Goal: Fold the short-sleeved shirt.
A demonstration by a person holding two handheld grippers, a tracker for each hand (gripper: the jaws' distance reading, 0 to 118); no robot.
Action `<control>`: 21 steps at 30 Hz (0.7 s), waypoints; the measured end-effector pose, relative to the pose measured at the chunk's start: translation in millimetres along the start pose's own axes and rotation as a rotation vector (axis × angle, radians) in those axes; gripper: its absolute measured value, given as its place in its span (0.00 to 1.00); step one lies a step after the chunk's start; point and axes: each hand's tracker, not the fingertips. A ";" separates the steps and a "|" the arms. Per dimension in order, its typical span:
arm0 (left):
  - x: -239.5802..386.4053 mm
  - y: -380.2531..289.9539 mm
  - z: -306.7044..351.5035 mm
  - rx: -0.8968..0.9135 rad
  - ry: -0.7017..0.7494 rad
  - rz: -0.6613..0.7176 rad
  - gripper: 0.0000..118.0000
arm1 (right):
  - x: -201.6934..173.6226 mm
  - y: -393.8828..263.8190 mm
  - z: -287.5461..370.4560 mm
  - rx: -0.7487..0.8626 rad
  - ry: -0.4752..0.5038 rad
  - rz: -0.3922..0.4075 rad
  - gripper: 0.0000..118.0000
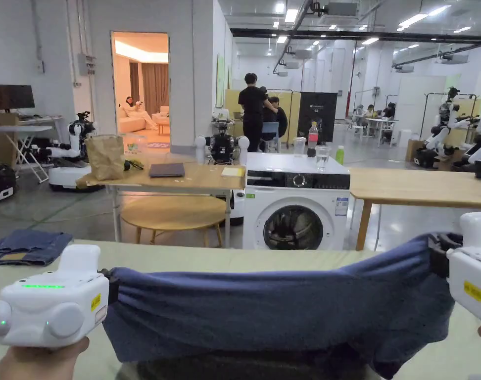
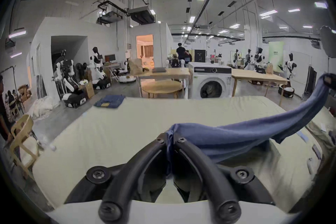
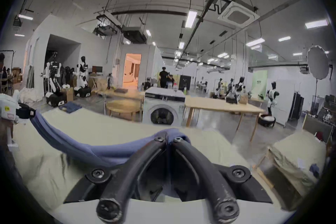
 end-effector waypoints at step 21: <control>35.8 -191.2 118.4 -0.161 -0.040 0.021 0.96 | -50.4 -208.4 126.2 -0.398 0.069 -0.108 0.99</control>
